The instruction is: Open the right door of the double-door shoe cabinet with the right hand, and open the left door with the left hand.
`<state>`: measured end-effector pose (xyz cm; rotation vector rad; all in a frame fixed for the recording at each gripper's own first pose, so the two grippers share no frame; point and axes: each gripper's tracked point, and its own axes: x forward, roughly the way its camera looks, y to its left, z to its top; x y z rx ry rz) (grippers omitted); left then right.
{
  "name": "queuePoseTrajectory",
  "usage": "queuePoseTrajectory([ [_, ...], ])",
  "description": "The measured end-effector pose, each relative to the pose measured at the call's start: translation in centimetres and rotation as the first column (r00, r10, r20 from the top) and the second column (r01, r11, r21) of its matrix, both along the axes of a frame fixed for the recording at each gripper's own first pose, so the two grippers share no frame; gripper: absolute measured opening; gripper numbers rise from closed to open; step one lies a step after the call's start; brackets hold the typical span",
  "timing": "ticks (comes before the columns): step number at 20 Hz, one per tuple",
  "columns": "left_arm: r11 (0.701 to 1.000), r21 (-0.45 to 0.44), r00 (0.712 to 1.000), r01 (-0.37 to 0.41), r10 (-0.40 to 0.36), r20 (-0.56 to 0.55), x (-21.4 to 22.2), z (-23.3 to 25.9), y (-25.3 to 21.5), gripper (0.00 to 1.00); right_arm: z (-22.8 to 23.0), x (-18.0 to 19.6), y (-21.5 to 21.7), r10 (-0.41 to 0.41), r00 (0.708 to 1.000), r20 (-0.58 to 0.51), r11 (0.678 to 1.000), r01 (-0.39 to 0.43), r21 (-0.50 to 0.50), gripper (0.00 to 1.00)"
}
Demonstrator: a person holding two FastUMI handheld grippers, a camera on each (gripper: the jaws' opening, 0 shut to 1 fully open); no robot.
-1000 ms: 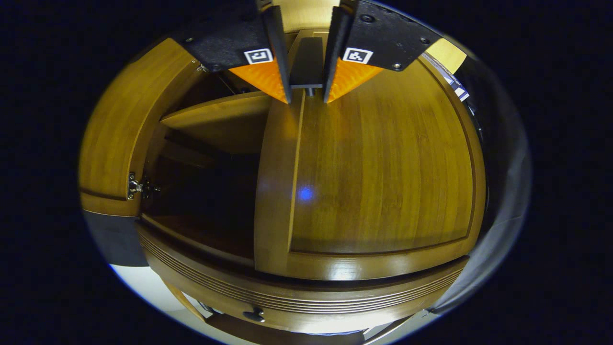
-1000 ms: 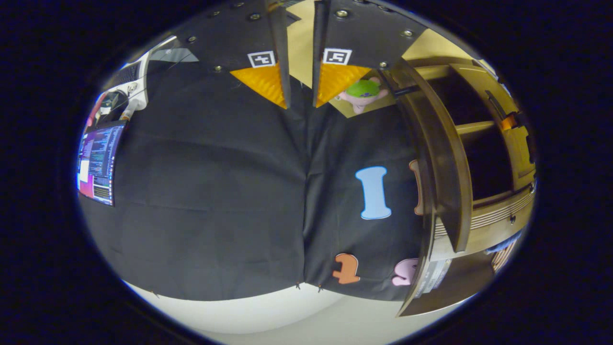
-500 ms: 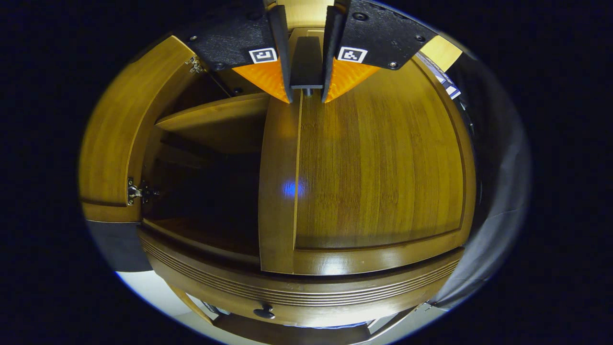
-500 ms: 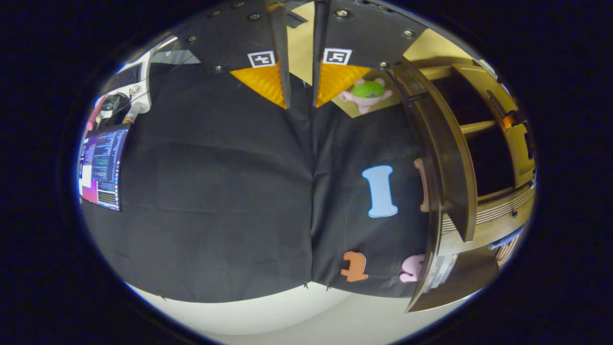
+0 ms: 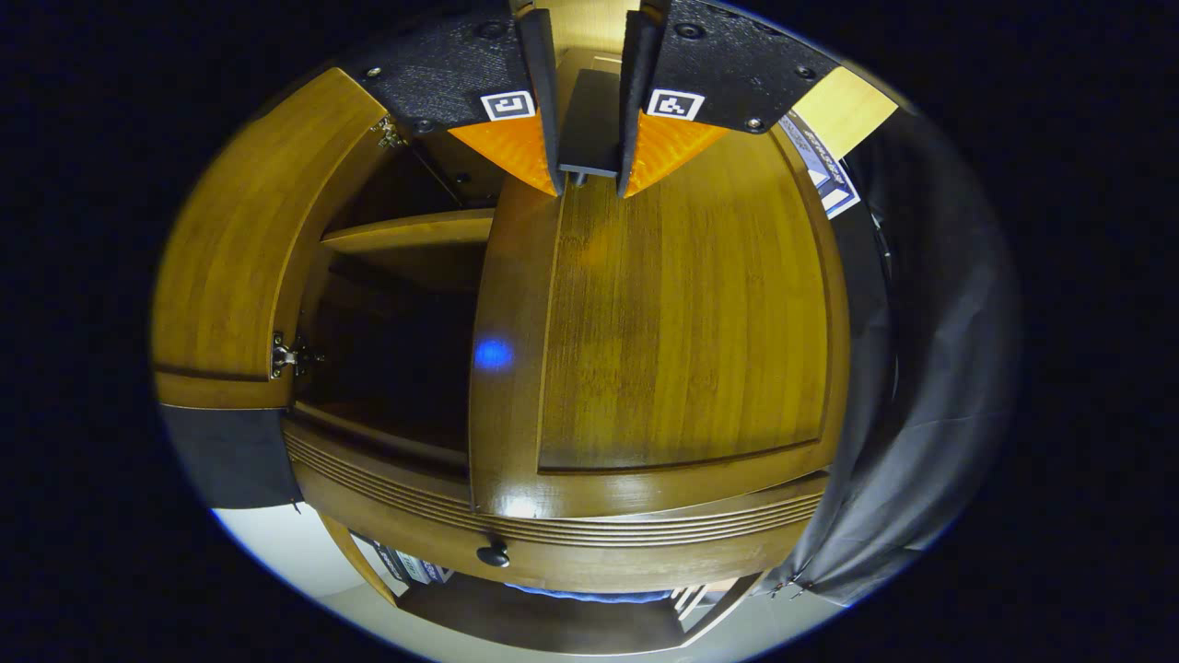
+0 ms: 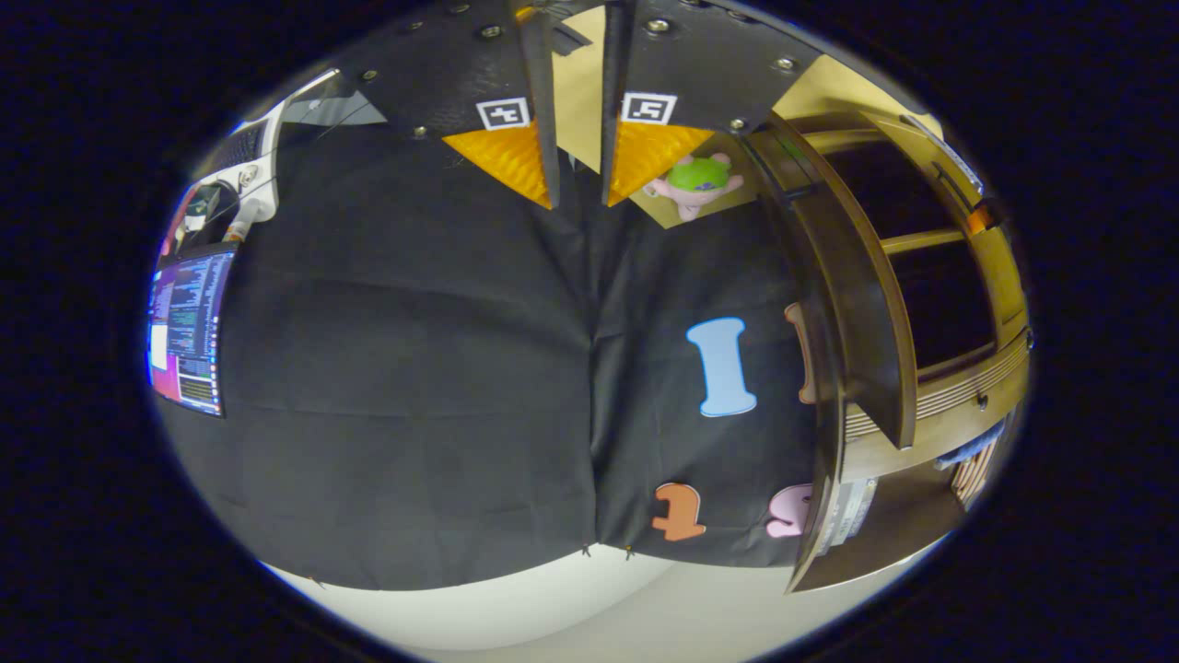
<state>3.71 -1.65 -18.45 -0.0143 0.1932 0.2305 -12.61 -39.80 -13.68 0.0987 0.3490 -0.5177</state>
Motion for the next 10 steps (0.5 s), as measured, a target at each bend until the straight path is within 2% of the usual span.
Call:
queuePoseTrajectory([
  [6, 0.997, -0.005, 0.997, -0.074, 0.074, 0.025, -4.4, 0.6, 0.8, 0.27, -0.3, 3.3, 1.4, 0.138, 0.990, -0.024, 0.990, -0.137, 0.007, 0.22],
  [7, 0.996, -0.016, 0.996, -0.086, 0.087, 0.033, -5.1, 0.8, 0.9, 0.30, -0.3, 3.7, 1.7, 0.161, 0.987, -0.027, 0.987, -0.161, 0.008, 0.22],
  [10, 0.991, -0.055, 0.991, -0.120, 0.123, 0.055, -7.0, 1.2, 1.4, 0.28, -0.4, 4.8, 2.4, 0.229, 0.973, -0.030, 0.973, -0.229, 0.015, 0.22],
])
